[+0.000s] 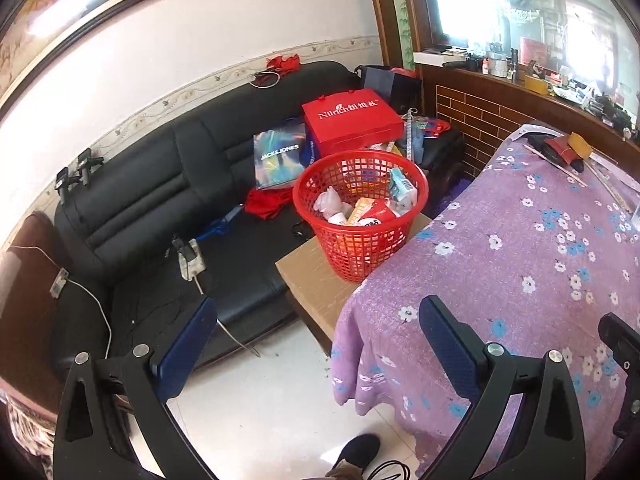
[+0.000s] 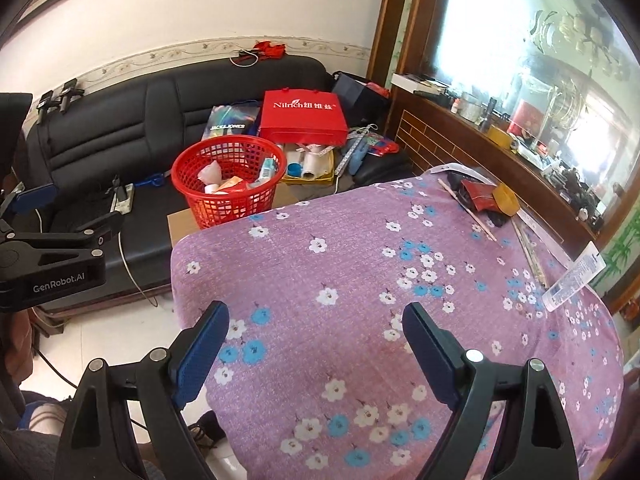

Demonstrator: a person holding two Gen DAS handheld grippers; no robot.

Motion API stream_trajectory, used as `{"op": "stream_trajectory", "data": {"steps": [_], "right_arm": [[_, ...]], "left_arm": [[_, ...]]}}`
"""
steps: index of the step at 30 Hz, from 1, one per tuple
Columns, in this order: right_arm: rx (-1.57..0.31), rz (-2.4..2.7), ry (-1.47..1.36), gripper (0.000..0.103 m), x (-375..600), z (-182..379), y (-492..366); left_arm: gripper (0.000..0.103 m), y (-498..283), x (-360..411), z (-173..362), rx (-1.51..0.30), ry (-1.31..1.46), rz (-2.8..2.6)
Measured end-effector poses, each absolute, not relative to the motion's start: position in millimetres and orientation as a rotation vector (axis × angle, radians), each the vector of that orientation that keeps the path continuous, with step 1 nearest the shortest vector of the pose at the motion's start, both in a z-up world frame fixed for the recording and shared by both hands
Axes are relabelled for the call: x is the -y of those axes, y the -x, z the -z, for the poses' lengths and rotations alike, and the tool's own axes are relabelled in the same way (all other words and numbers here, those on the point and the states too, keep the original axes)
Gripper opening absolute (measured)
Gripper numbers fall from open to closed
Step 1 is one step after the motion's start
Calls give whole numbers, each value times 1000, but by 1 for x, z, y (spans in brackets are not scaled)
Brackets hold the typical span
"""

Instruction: Collect trash

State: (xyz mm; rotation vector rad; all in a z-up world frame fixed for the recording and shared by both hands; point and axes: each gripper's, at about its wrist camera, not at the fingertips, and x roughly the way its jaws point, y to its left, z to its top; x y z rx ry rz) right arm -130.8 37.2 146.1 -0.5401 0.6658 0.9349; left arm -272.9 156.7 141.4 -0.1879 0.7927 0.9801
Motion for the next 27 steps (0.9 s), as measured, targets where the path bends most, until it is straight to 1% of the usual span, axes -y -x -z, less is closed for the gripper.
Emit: {"op": "stream_trajectory", "data": {"steps": [27], "right_arm": [[-684,-967,603,92,-62,-134,146]], "left_arm": [[101,283,-175,-128,-825,207,-1004]]}}
